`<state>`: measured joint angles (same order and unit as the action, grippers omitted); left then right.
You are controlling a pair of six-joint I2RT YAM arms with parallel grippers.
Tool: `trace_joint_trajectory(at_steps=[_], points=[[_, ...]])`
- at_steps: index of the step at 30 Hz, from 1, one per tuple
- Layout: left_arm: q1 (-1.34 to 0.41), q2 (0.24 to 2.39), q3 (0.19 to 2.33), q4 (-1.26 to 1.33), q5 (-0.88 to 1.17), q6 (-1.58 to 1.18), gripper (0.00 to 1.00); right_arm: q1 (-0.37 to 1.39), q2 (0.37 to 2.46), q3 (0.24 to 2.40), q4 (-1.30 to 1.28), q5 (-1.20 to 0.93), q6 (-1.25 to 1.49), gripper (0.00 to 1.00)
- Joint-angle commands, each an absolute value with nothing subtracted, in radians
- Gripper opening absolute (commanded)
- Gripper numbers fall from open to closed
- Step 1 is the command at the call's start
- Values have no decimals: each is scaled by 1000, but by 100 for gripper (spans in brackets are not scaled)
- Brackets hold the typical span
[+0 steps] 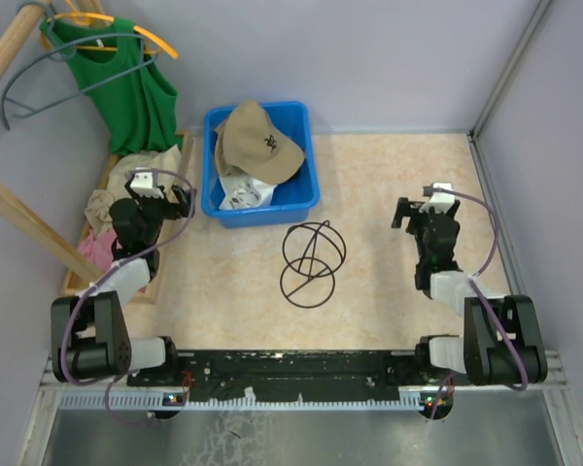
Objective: Stack the hats
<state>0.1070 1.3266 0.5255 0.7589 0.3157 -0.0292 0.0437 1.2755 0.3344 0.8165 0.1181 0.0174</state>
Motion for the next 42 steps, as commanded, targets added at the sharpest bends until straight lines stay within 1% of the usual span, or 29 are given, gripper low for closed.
trace_joint_trajectory(at_steps=[1,3,6,8,11,13,17,21,22,23,27,29,32,33,35,39,42], points=[[102,1278,560,537,338,-117,100,54,1229,477,598,18,4,91],[103,1295,598,524,395,-126,100,56,1245,570,491,-23,19,90],[101,1366,709,372,453,-142,100,61,1308,765,284,-120,63,88],[99,1411,759,308,488,-162,100,66,1378,913,149,-200,97,86],[61,1429,778,300,500,-197,100,90,1510,1143,-27,-308,102,84],[19,1433,794,276,444,-199,100,111,1542,1198,-68,-329,96,84],[-10,1487,849,203,385,-235,100,118,1527,1197,1,-335,130,85],[-50,1548,932,132,273,-236,98,118,1526,1217,5,-359,143,85],[-66,1569,968,109,250,-229,96,118,1525,1217,9,-365,153,85],[-74,1586,994,94,233,-224,92,118,1526,1215,14,-370,158,85],[-103,1656,1109,6,172,-186,71,124,1525,1223,19,-378,161,84],[-114,1704,1179,-55,167,-150,52,124,1525,1233,10,-379,159,84],[-128,1769,1286,-130,172,-100,28,124,1525,1255,-10,-367,148,84],[-132,1786,1315,-150,179,-81,23,124,1527,1265,-19,-360,144,84],[-144,1809,1367,-181,195,-35,20,124,1537,1296,-55,-342,137,83],[-177,1858,1477,-229,261,106,17,124,1583,1407,-161,-338,122,74],[-192,1898,1575,-283,326,198,17,124,1637,1502,-244,-344,124,75]])
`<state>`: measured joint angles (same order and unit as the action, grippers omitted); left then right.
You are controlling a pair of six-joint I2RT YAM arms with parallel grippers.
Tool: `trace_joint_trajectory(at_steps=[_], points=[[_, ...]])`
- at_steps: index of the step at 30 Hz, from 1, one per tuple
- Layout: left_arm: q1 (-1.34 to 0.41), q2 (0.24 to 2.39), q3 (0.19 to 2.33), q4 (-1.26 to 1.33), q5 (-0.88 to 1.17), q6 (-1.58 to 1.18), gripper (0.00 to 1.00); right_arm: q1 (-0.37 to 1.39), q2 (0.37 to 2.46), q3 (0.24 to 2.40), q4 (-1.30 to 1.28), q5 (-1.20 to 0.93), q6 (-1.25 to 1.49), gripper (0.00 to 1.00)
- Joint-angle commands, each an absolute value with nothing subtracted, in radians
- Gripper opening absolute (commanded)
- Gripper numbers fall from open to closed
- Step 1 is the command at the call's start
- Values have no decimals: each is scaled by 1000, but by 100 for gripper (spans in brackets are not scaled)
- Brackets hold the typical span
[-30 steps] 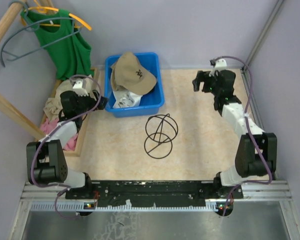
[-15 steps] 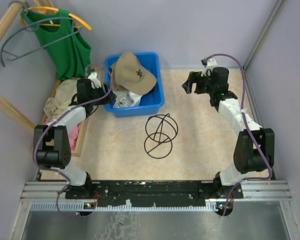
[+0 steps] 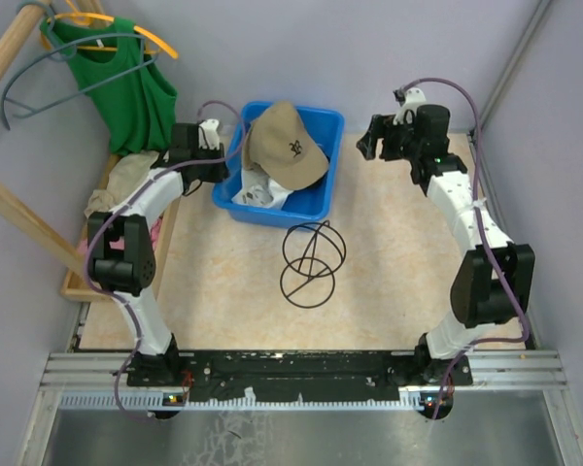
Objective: Stack the hats
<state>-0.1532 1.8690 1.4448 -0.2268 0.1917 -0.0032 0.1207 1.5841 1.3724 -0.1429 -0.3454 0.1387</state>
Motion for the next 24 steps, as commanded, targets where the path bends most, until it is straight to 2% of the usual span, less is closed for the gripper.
trace_joint_trajectory(at_steps=[1,10,17,24], points=[[-195,1913,1603,-297,357,227,17,124,1662,1550,-277,-343,126,75],[-236,2060,1931,-384,415,389,21,124,1851,1810,-487,-212,67,80],[-238,2143,2039,-377,459,402,39,83,1925,1808,-492,-172,47,84],[-236,2204,2071,-366,481,394,42,16,1967,1804,-472,-184,50,85]])
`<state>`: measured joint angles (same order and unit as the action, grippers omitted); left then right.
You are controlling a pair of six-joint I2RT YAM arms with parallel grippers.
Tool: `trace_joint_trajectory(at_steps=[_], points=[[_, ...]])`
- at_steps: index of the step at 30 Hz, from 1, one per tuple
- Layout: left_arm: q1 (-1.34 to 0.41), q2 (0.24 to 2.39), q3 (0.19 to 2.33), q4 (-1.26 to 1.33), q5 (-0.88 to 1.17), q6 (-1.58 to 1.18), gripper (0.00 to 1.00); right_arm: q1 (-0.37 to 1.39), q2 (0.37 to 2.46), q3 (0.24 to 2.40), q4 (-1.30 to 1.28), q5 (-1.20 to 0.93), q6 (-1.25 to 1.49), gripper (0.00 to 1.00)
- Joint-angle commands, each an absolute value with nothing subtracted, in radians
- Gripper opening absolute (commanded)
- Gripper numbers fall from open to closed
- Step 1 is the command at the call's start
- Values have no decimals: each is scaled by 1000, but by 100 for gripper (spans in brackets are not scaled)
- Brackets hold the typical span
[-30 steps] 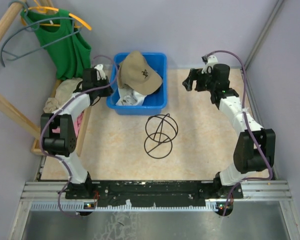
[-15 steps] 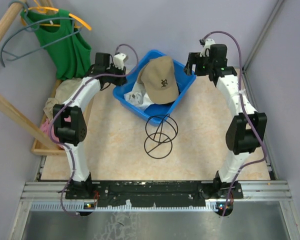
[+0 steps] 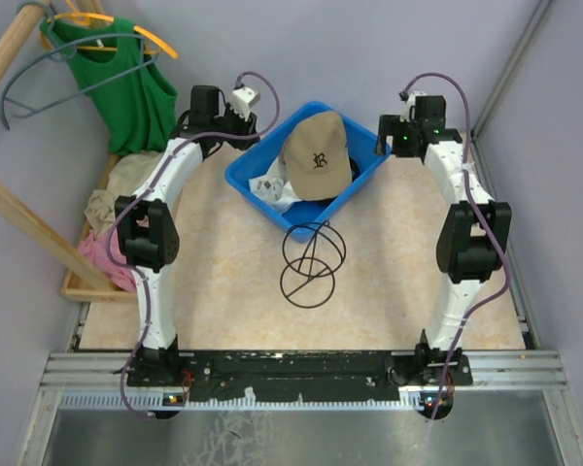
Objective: Stack the hats
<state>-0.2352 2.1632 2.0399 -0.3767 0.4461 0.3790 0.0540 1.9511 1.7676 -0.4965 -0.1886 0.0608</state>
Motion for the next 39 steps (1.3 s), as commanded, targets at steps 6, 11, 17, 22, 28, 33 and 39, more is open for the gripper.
trace_joint_trajectory(at_steps=[6,11,17,22,28,33,39], points=[[-212,2145,2092,-367,471,309,59,5,2072,1878,-472,-227,60,85],[-210,2060,2091,-431,471,284,99,6,2152,1943,-460,-288,93,84],[-204,1951,1951,-337,423,138,100,7,2215,1982,-450,-334,125,59],[-162,1930,1913,-339,478,8,100,15,2231,1989,-425,-349,209,0],[-154,1903,1877,-389,478,-18,100,14,2124,1846,-339,-196,466,0],[-155,1840,1775,-322,470,-76,99,4,2021,1640,-238,-57,731,0],[-156,1780,1690,-315,454,-93,98,-24,1992,1618,-266,60,902,0]])
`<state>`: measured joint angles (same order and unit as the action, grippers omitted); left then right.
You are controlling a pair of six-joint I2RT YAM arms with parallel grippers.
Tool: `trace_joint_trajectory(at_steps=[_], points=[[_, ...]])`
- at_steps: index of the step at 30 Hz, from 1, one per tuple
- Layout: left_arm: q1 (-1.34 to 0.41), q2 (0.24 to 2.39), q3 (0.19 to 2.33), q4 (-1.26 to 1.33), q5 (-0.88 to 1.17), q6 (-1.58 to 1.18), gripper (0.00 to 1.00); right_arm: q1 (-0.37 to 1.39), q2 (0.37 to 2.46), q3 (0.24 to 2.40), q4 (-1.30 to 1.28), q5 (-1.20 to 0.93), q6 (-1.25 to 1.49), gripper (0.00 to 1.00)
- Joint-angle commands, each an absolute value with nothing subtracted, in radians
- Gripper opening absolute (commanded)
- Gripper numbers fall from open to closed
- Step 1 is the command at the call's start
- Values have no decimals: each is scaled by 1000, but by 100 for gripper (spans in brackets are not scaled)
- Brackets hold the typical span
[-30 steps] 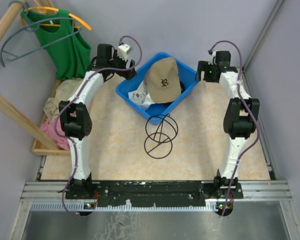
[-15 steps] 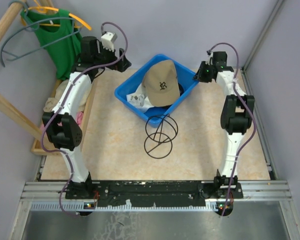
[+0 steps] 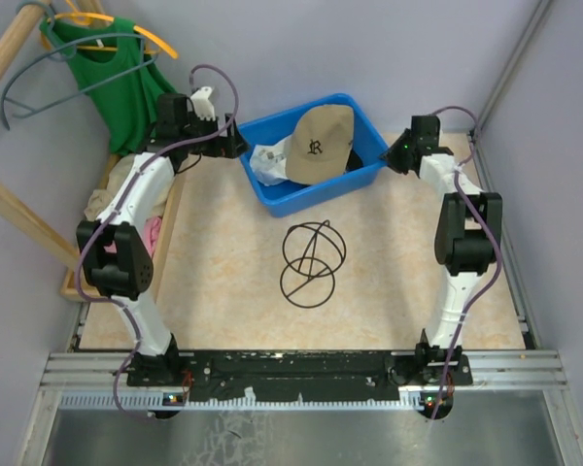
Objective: Stack the hats
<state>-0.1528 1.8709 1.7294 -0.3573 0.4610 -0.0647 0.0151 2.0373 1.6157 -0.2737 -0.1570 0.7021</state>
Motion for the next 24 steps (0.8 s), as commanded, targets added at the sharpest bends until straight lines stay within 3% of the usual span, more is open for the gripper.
trace_joint_trajectory(at_steps=[1,8,14,24], points=[[-156,1768,1675,-311,446,-94,97,-28,1994,1628,-276,66,903,0],[-156,1736,1627,-282,464,-161,98,-31,2019,1657,-297,58,975,0],[-175,1733,1631,-278,459,-175,98,-20,1988,1547,-228,28,1145,0],[-178,1680,1566,-269,461,-173,98,-23,1705,1244,-194,164,1247,0]])
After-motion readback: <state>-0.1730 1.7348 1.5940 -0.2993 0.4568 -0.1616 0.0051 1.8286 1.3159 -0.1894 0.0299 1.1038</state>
